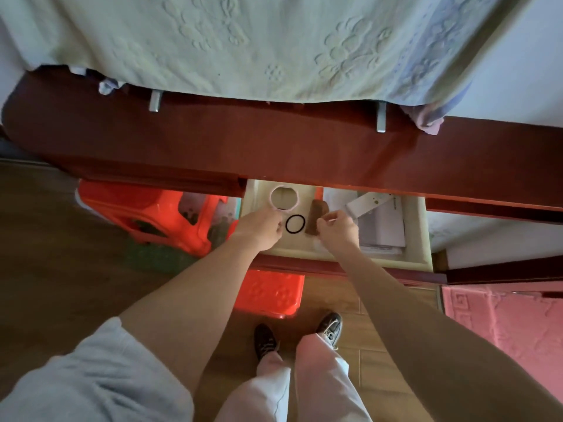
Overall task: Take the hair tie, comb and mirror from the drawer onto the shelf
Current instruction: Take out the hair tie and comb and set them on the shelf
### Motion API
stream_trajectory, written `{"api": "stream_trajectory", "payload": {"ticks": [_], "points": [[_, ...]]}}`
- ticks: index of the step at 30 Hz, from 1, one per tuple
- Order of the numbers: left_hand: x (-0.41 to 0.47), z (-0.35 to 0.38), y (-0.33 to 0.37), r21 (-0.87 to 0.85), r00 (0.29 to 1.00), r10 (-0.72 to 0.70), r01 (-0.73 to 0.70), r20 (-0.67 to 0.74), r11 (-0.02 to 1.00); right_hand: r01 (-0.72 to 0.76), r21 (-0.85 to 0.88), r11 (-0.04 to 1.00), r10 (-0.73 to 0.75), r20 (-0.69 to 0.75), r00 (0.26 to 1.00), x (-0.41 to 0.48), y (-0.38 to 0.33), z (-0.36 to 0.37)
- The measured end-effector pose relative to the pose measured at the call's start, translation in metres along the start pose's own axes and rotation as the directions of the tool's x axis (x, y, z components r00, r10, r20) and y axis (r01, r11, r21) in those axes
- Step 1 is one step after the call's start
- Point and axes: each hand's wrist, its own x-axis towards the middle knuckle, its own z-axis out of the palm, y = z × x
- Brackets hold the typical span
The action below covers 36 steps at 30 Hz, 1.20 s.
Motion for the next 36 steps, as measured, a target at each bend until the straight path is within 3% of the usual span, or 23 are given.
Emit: {"api": "stream_trajectory", "payload": {"ticks": [9,16,23,27,31,33,36], "points": [[0.046,0.018,0.011,0.101,0.999,0.033,-0.032,-0.009,0.994,0.021,-0.356,0.934,-0.017,0.014,1.000,0.046,0.001,0.018],[0.066,0.043,0.019,0.131,1.000,0.019,-0.022,0.022,0.991,-0.101,-0.314,0.944,0.108,0.003,0.994,0.065,0.008,0.017],[0.078,0.052,0.019,0.009,0.991,-0.072,0.071,0.114,0.997,-0.138,-0.260,0.956,0.144,0.003,0.990,0.076,0.016,0.022],[0.078,0.048,0.021,0.099,0.984,-0.078,0.063,0.159,0.993,-0.120,-0.291,0.949,0.129,0.012,0.992,0.077,0.015,0.025],[0.064,0.045,0.030,0.204,0.998,-0.016,0.002,0.068,0.979,-0.056,-0.273,0.960,0.075,0.059,0.995,0.072,0.011,0.021],[0.056,0.041,0.031,0.118,0.999,-0.027,0.022,0.039,0.993,-0.016,-0.247,0.969,0.040,0.090,0.995,0.065,0.011,0.018],[0.037,0.024,0.025,-0.273,0.993,-0.115,0.113,0.010,0.955,0.009,-0.180,0.984,0.013,0.121,0.993,0.047,0.012,0.008]]}}
